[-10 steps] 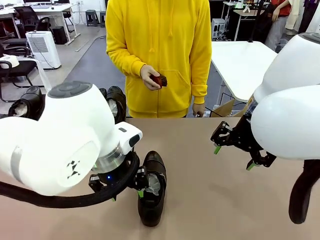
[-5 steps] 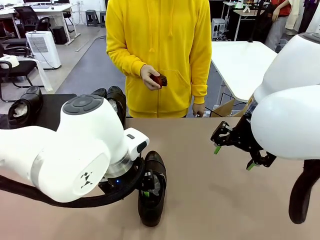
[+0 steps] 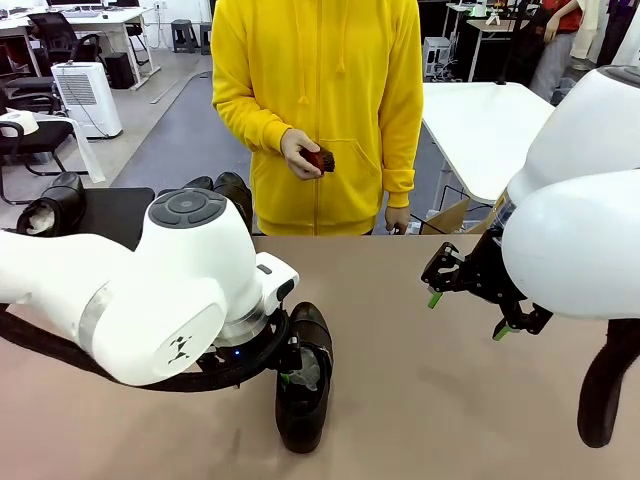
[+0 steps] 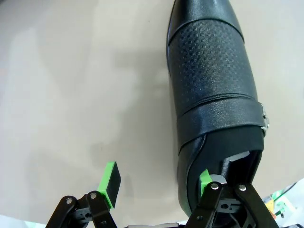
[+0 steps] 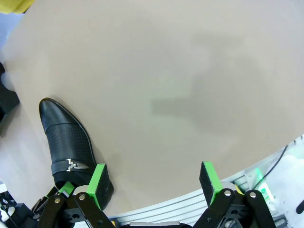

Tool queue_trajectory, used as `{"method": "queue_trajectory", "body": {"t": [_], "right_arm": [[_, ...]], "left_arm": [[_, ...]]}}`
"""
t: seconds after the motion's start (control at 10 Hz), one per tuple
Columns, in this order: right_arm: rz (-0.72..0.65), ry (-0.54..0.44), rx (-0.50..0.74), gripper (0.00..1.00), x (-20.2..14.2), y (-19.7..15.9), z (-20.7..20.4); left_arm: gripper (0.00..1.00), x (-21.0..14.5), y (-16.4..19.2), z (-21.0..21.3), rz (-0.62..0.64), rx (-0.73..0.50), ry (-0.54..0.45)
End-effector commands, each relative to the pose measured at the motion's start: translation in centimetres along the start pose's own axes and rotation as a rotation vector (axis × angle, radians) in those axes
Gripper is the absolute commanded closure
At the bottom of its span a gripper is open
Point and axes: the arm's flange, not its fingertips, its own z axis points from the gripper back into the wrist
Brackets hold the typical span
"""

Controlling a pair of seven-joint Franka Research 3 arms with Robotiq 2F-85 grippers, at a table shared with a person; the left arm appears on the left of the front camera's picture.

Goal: Organize the shoes by placing them on the stand.
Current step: Place the Shoe from the middle of the table onto the Shoes Stand.

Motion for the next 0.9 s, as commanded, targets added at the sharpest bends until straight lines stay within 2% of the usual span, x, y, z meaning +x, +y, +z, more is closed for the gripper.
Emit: {"method": "queue_trajectory", "body": {"t": [0.0, 0.1, 0.4, 0.5, 0.8], "right_arm": [[0.017, 0.008, 0.020, 0.00, 0.5, 0.2, 0.1], [0.017, 0.008, 0.020, 0.00, 0.5, 0.2, 0.1], [0.017, 0.008, 0.020, 0.00, 0.5, 0.2, 0.1], [0.017, 0.008, 0.020, 0.00, 0.5, 0.2, 0.1], [0.017, 0.008, 0.020, 0.00, 0.5, 0.2, 0.1]], "left_arm": [[0.22, 0.8, -1.4, -0.4, 0.002, 0.027, 0.021], [0.35, 1.1, -1.8, -0.7, -0.018, 0.038, 0.015], [0.90, 1.4, -2.8, -0.7, -0.051, 0.051, 0.026], [1.00, 1.5, -2.9, -0.7, -0.054, 0.055, 0.028], [1.00, 1.5, -3.2, -1.0, -0.067, 0.069, 0.046]]}}
